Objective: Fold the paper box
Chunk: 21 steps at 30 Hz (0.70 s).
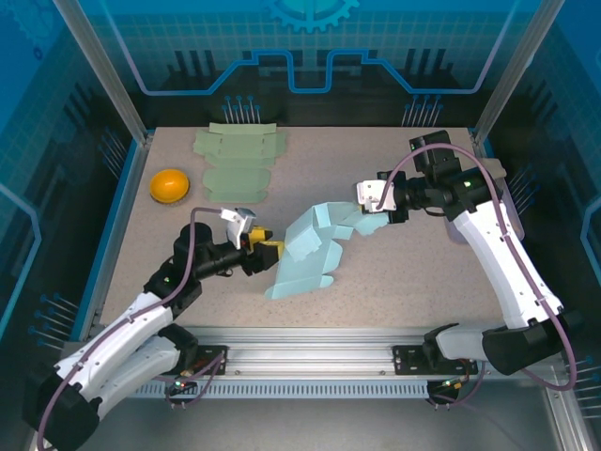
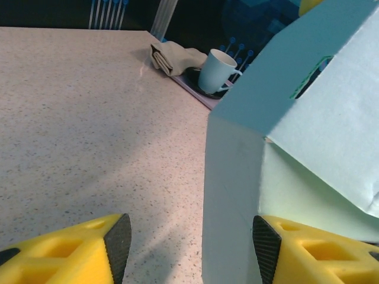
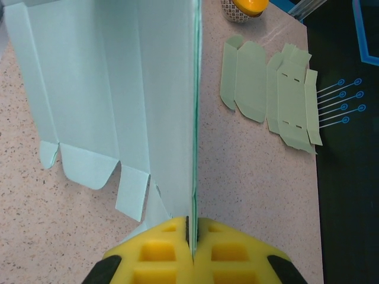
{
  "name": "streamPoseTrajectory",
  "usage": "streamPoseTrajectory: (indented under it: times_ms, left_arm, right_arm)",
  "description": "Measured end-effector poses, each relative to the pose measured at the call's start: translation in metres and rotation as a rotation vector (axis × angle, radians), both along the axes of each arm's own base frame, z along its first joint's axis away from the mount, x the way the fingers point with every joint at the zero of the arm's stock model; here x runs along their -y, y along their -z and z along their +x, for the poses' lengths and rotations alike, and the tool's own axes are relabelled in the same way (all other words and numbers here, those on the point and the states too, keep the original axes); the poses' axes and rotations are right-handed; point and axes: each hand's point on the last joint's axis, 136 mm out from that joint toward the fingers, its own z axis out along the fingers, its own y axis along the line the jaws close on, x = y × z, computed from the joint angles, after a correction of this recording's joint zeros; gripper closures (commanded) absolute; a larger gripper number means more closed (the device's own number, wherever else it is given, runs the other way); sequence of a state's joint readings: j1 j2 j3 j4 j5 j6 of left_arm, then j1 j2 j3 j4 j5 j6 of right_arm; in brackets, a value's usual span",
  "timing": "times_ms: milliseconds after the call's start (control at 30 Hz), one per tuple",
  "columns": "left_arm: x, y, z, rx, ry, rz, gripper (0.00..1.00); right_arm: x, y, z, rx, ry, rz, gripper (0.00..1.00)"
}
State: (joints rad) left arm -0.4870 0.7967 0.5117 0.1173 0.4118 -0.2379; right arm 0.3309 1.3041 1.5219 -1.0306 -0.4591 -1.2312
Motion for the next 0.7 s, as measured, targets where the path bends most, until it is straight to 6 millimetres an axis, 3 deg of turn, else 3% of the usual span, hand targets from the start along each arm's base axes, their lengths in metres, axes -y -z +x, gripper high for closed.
streamPoseTrajectory:
  times_ms: [233,400,700]
  left_arm:
    - [0.021,-0.007,-0.005,-0.008,0.106,-0.008,0.39]
    - [0.031,0.002,-0.003,-0.039,0.14,0.014,0.43]
    - [0.009,0.017,0.019,-0.058,-0.044,0.102,0.39]
  right_arm:
    - [0.001,0.0,0.002,0.01,0.005,-0.005,1.0]
    - [0.002,-0.001,0.007,0.035,0.018,-0.015,1.0]
    - [0.006,0.018,0.014,0.011,0.043,-0.07,1.0]
